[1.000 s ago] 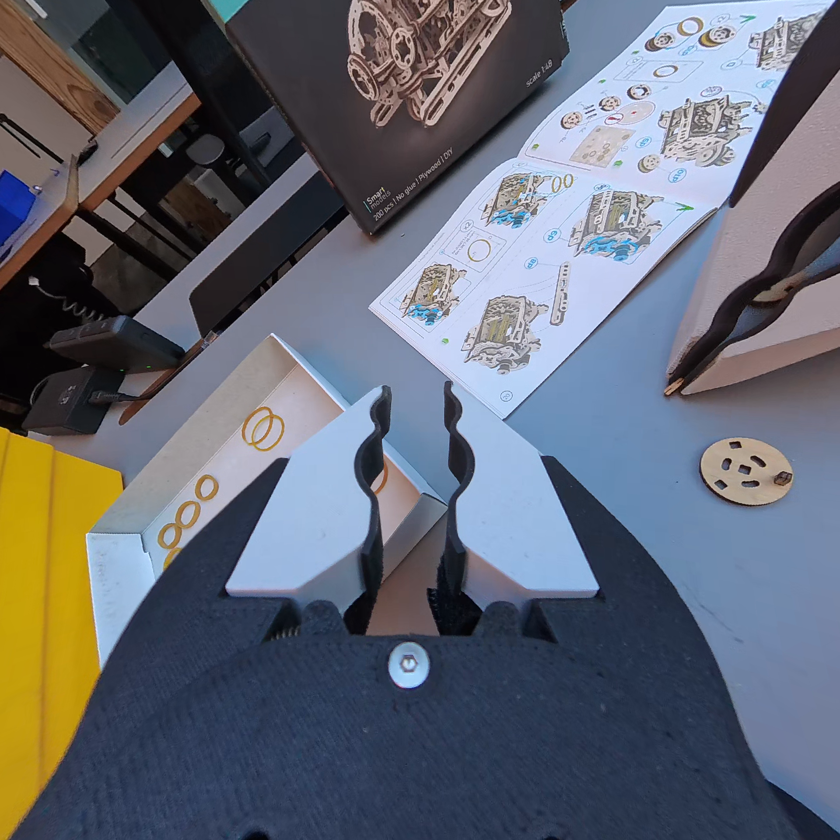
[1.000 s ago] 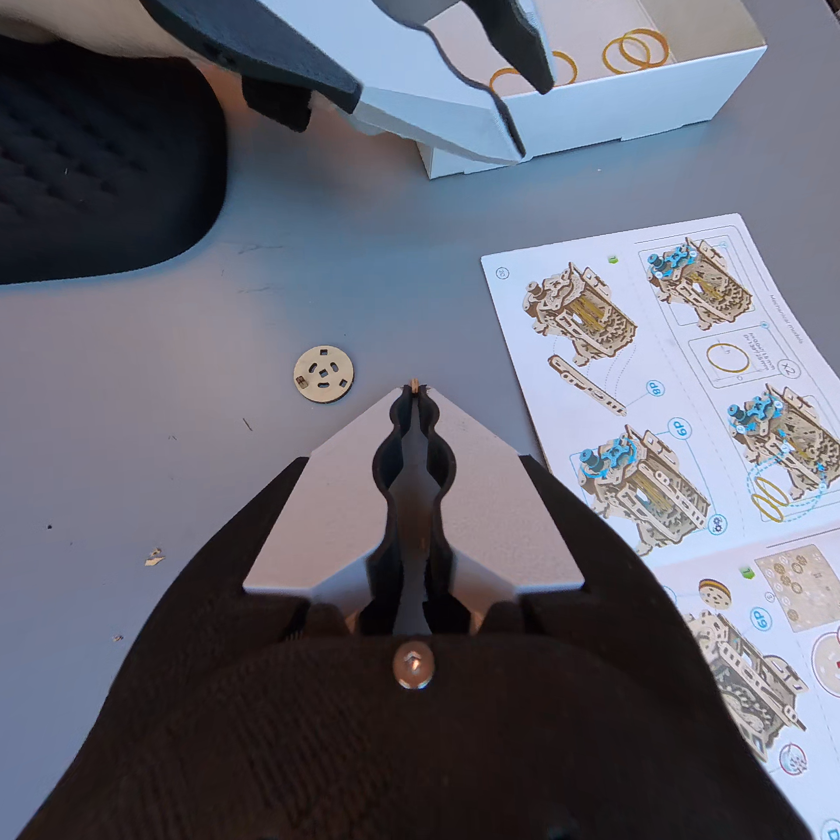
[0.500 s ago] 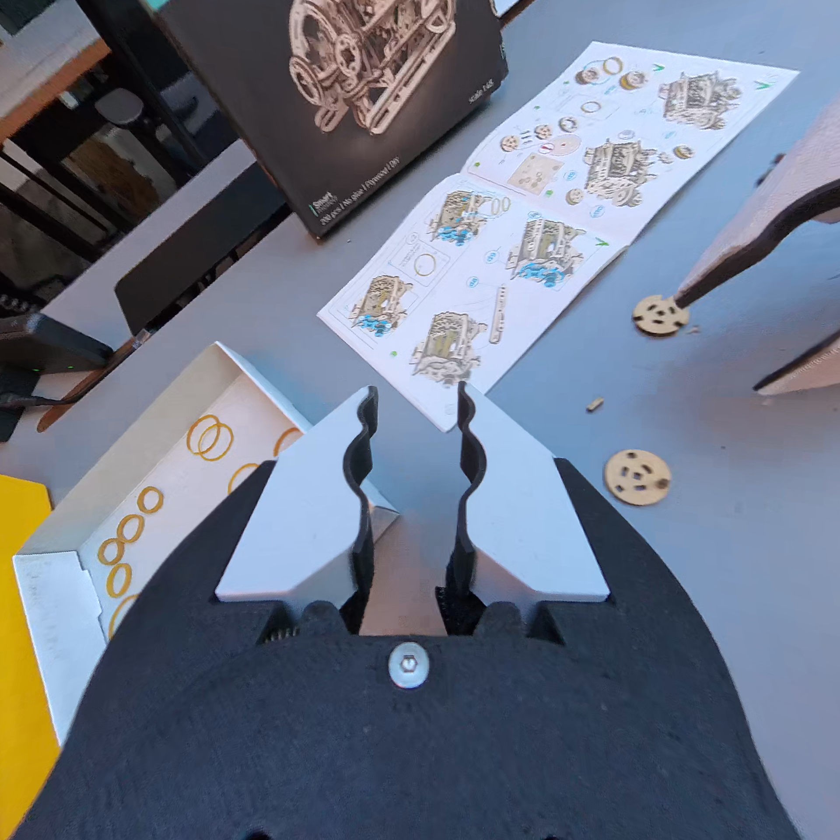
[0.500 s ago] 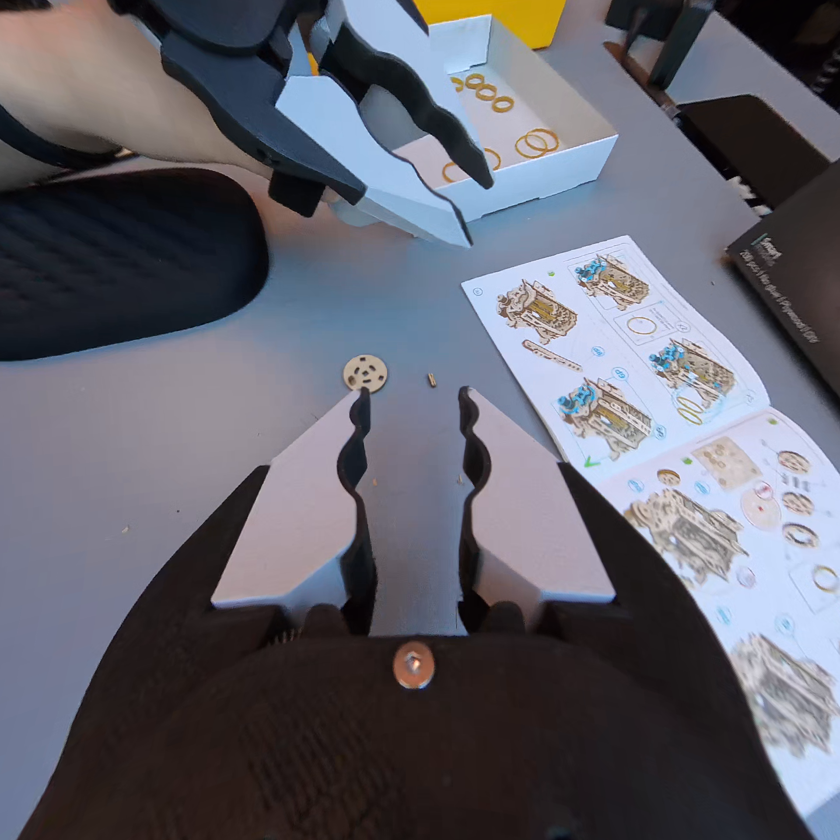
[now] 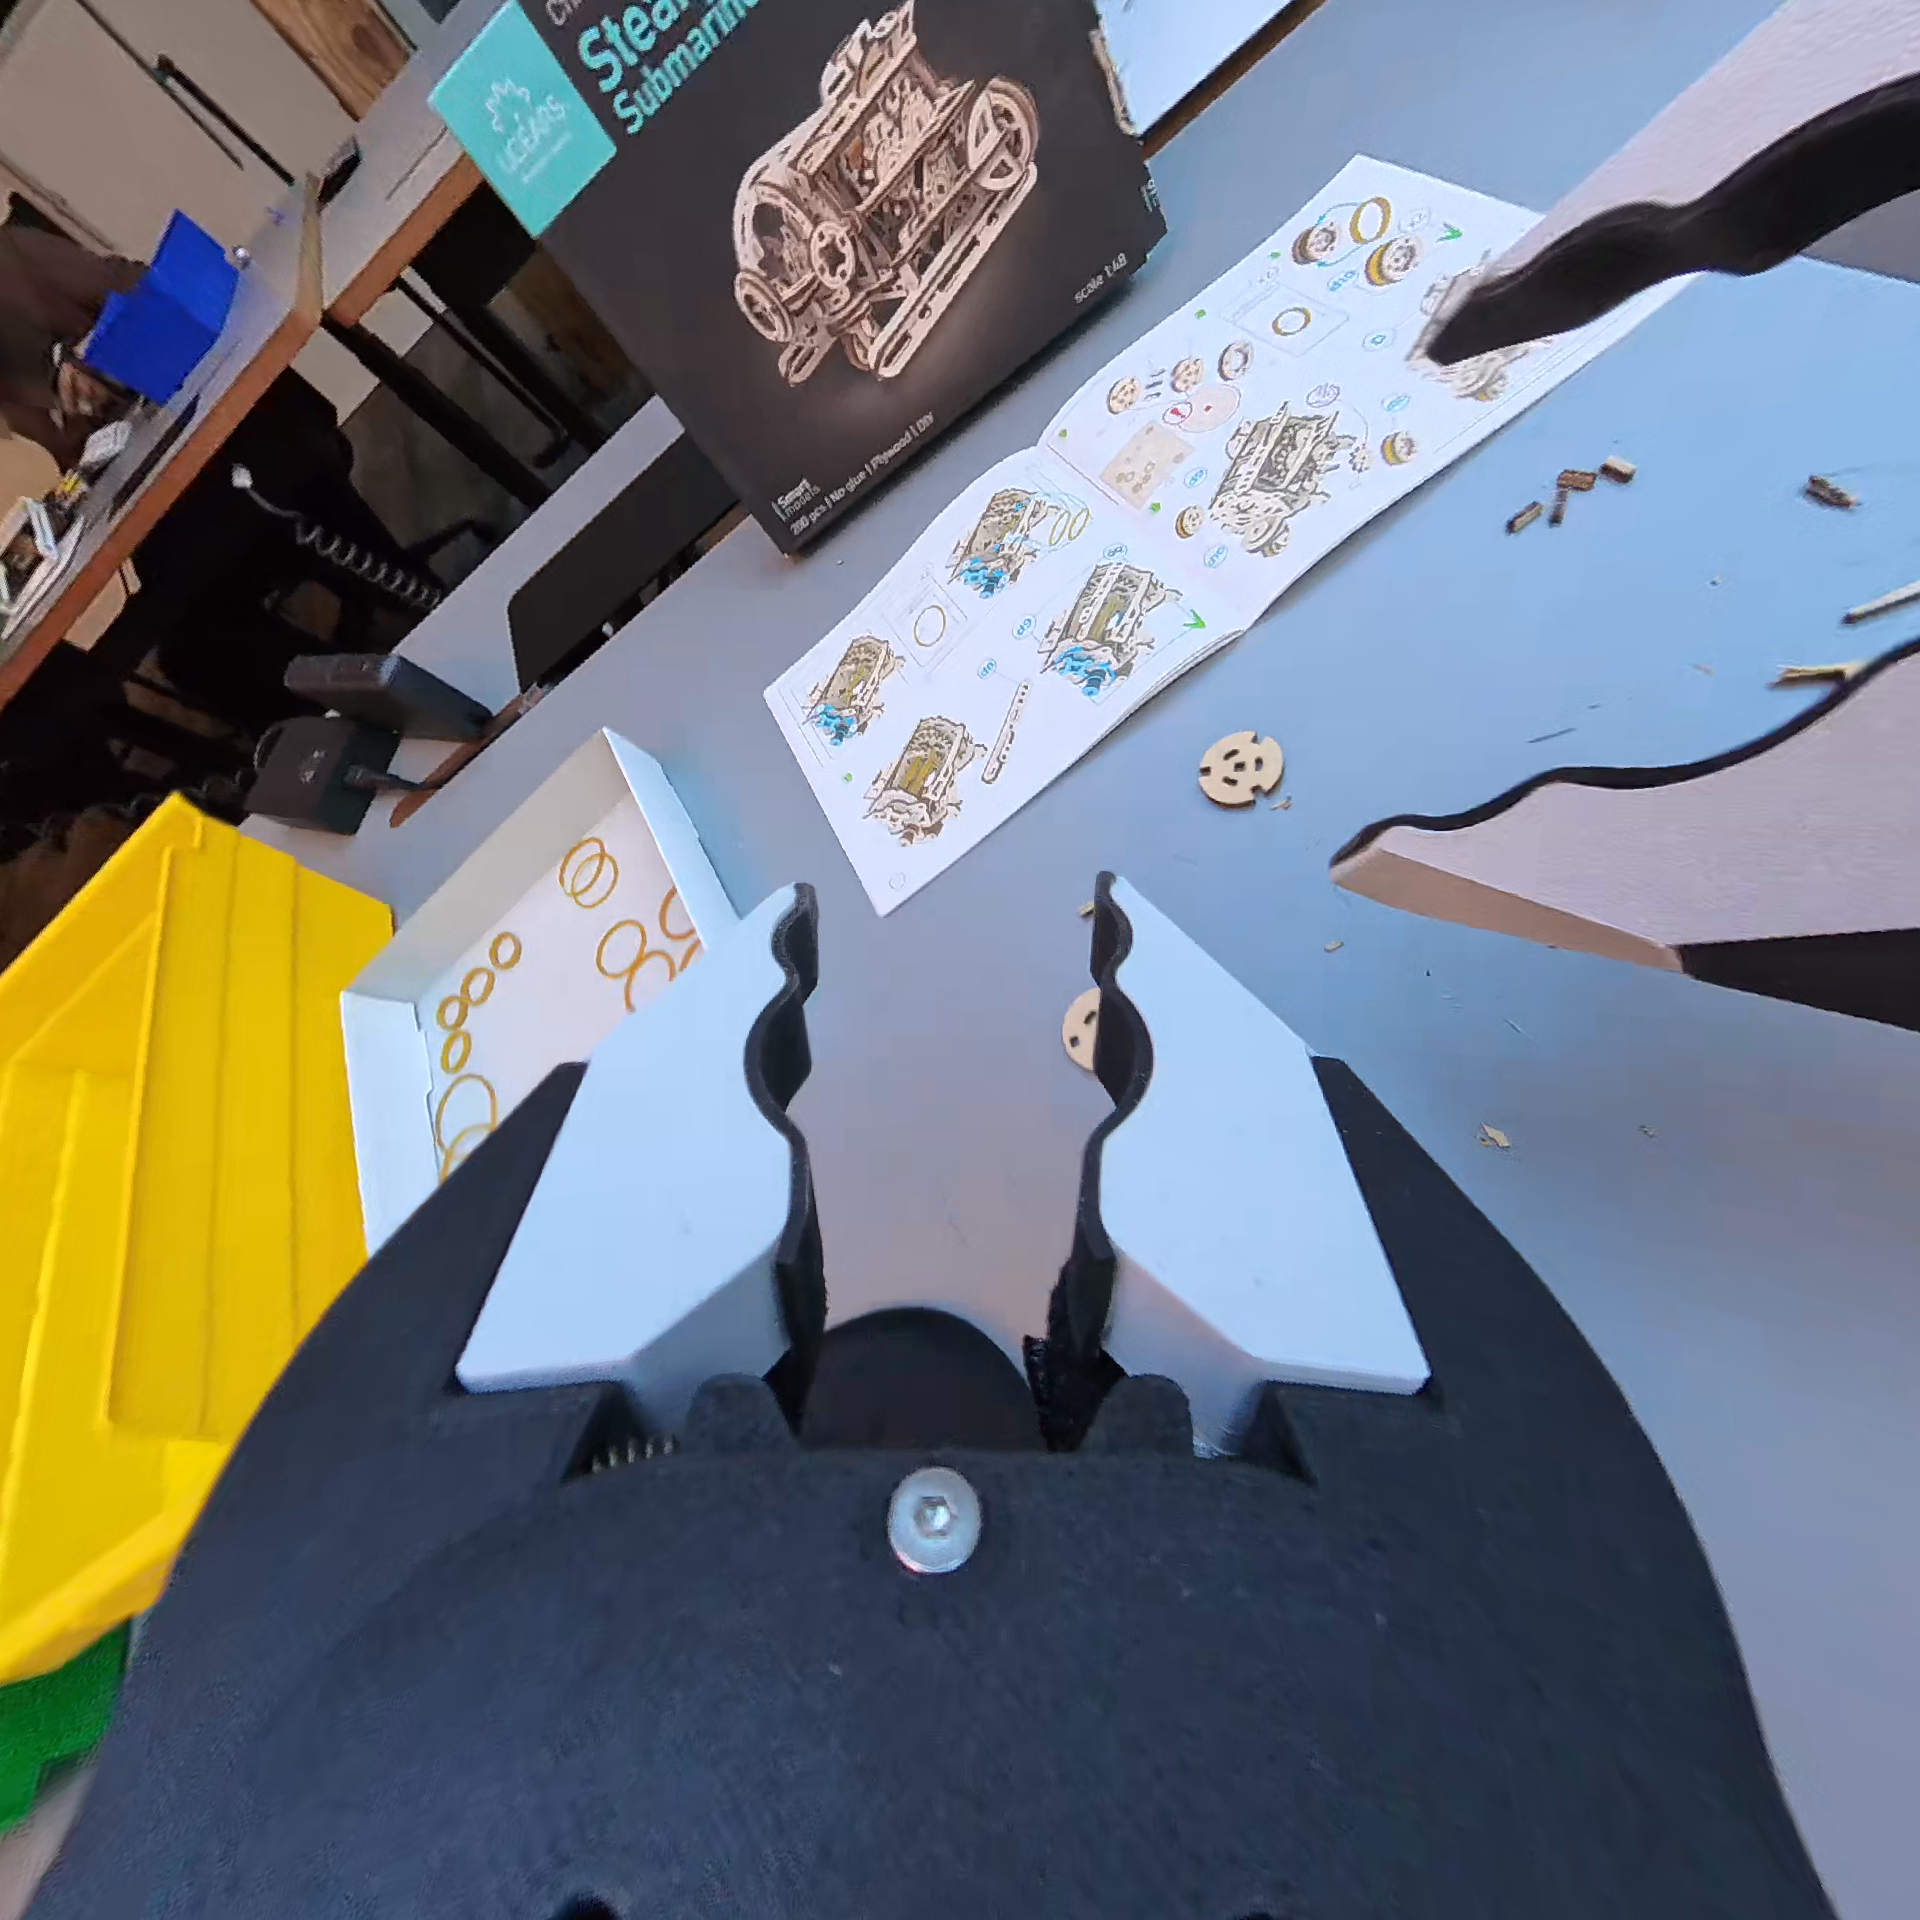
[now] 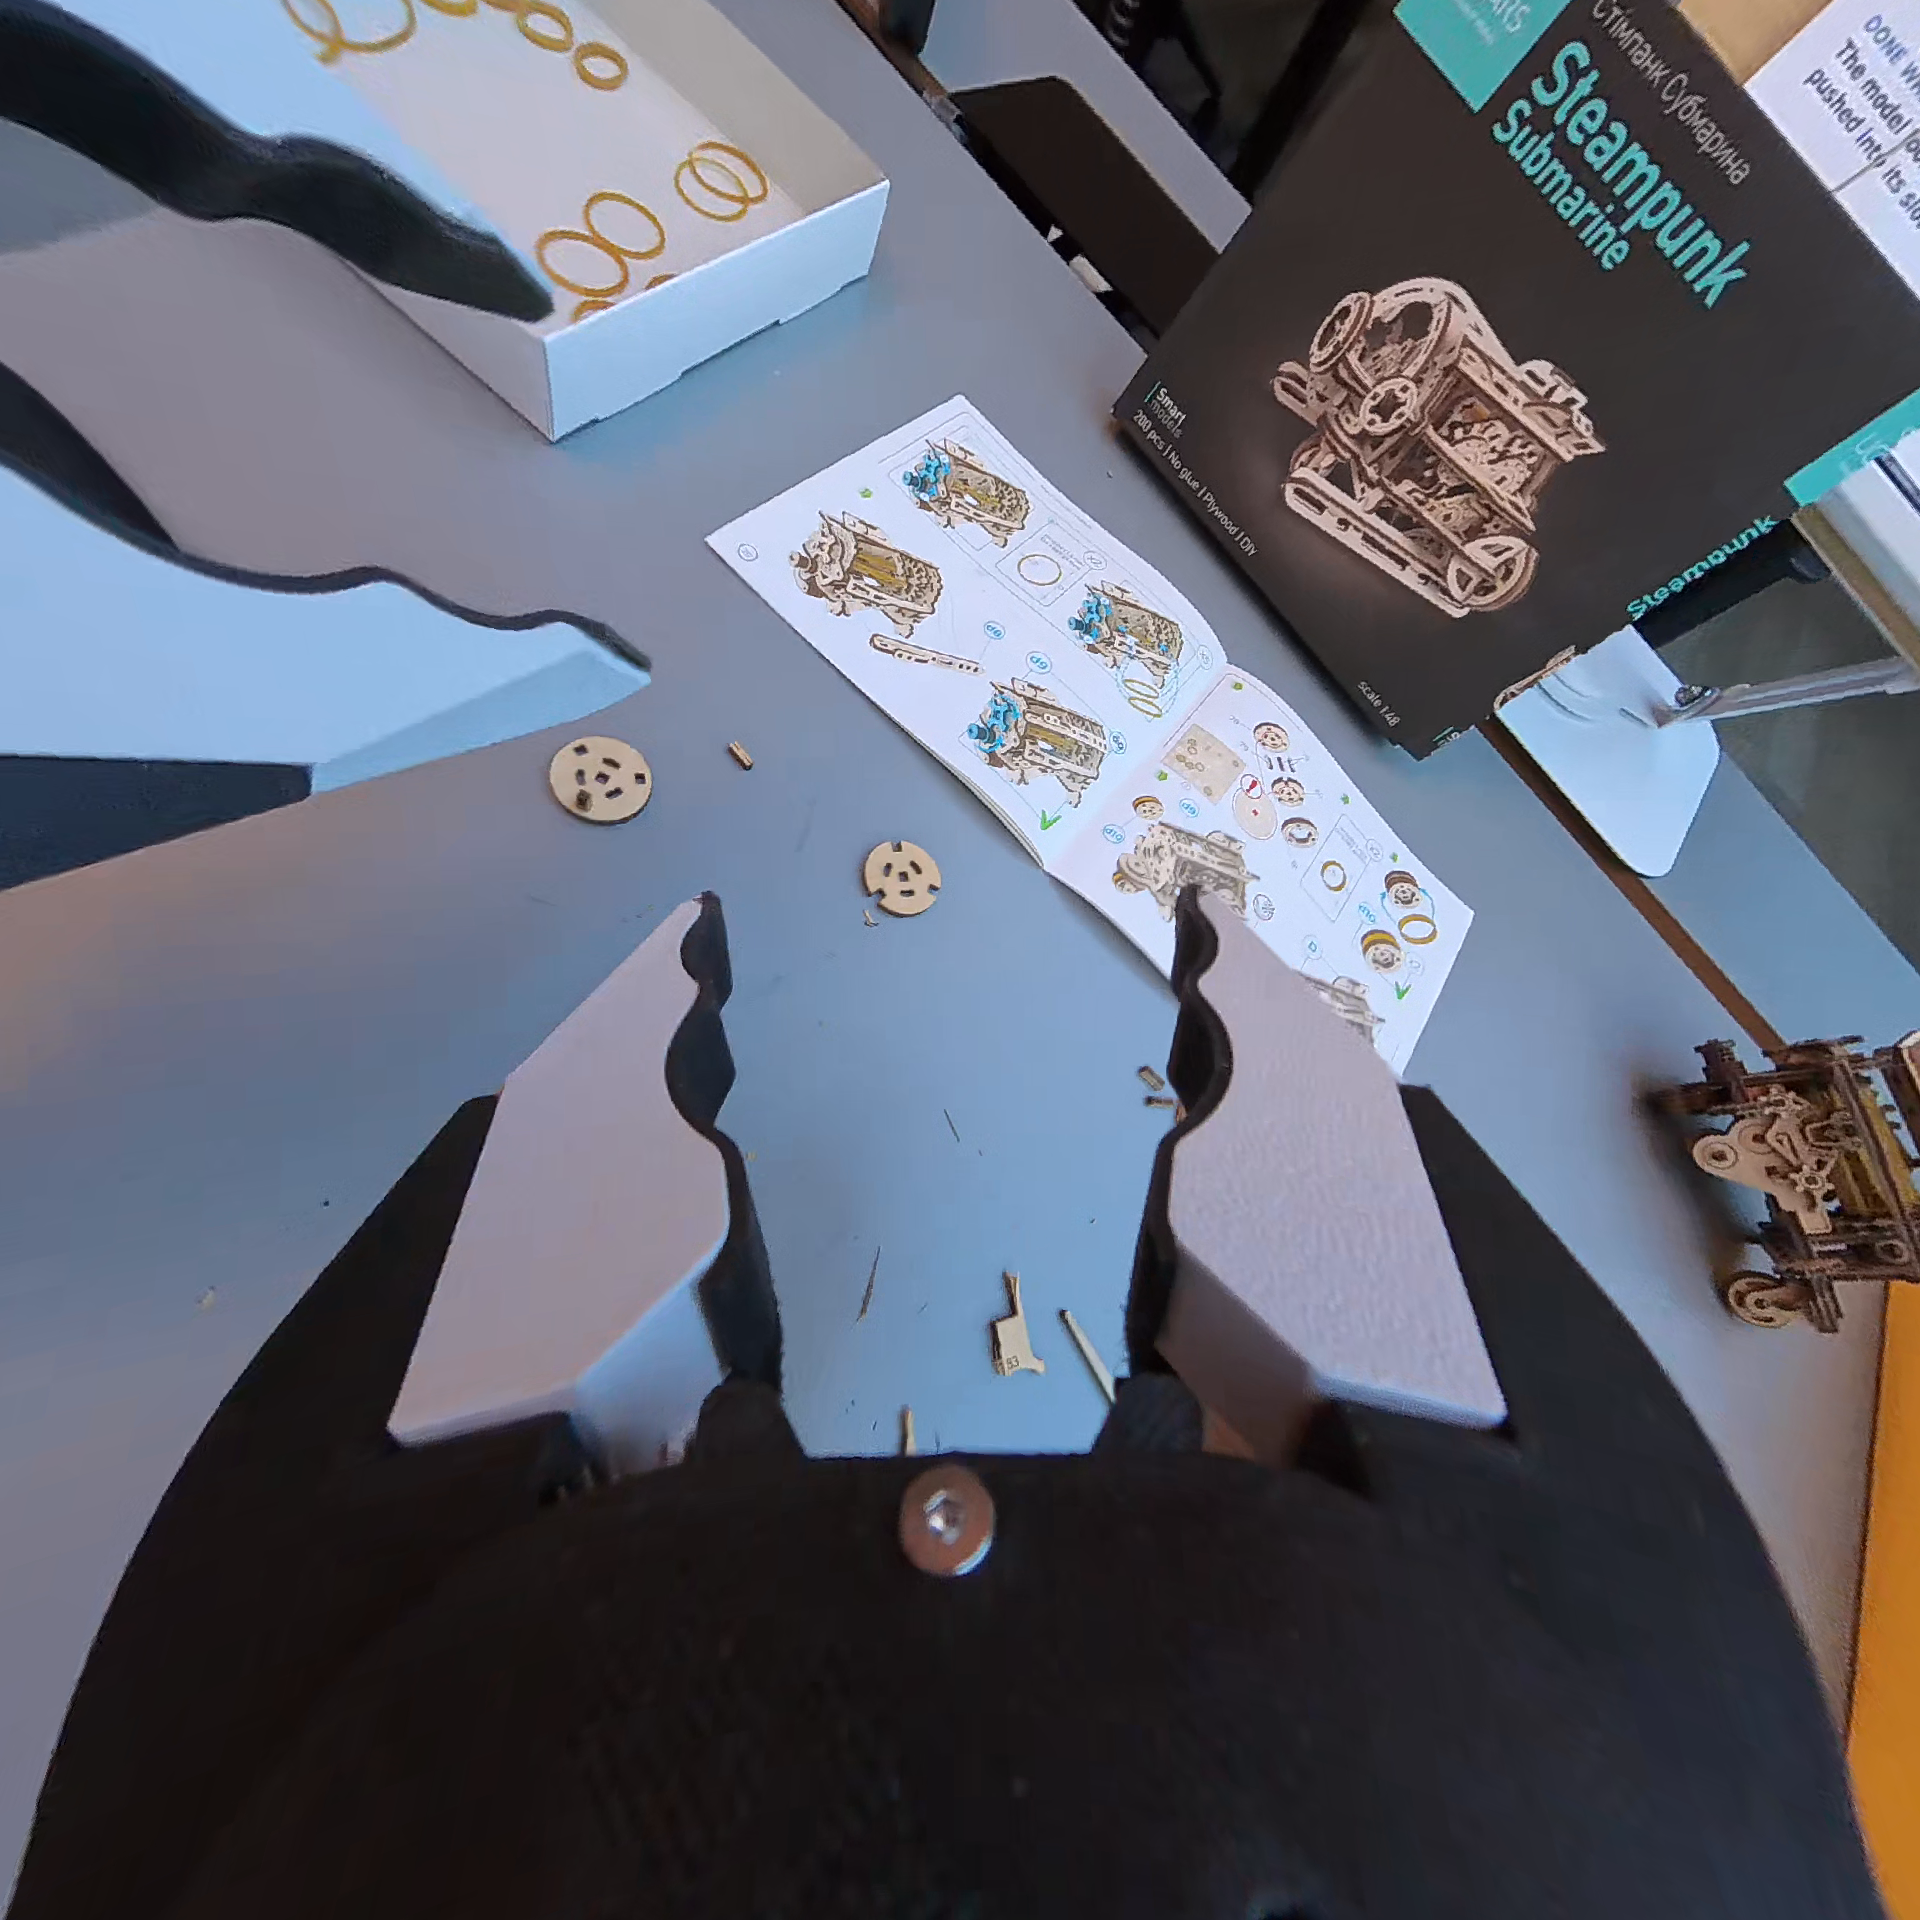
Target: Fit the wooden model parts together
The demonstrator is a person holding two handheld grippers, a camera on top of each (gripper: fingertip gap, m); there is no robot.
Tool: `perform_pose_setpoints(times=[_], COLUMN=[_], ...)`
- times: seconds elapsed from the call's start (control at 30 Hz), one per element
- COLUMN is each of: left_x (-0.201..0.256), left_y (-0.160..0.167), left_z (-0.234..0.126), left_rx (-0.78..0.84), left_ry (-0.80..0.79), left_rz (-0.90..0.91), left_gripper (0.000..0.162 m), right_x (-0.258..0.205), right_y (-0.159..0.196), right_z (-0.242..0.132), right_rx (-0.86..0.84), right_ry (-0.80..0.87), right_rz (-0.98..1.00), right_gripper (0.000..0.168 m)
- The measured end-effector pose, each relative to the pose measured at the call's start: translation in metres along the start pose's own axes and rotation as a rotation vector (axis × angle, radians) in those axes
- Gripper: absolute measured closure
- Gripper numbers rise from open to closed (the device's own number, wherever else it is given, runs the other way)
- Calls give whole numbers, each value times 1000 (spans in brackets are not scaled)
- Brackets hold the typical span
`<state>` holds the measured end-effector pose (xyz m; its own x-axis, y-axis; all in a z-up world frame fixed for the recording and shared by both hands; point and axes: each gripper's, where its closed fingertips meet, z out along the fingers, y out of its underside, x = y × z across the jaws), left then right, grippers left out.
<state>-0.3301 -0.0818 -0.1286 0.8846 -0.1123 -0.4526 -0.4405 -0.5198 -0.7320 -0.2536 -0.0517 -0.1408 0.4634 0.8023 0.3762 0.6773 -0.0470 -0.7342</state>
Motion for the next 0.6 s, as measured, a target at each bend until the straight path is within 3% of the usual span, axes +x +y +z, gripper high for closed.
perform_pose_setpoints(times=[0.03, 0.6], left_x=[-1, 23], left_y=[2, -15], left_z=[-3, -22], left_rx=[-6, 8], left_ry=[-19, -33], left_rz=[-12, -7], left_gripper=[109, 101], right_x=[-2, 0], right_y=[2, 11], right_z=[-2, -30], right_rx=[-2, -53], right_ry=[6, 18], right_rz=[-9, 32], right_gripper=[83, 86])
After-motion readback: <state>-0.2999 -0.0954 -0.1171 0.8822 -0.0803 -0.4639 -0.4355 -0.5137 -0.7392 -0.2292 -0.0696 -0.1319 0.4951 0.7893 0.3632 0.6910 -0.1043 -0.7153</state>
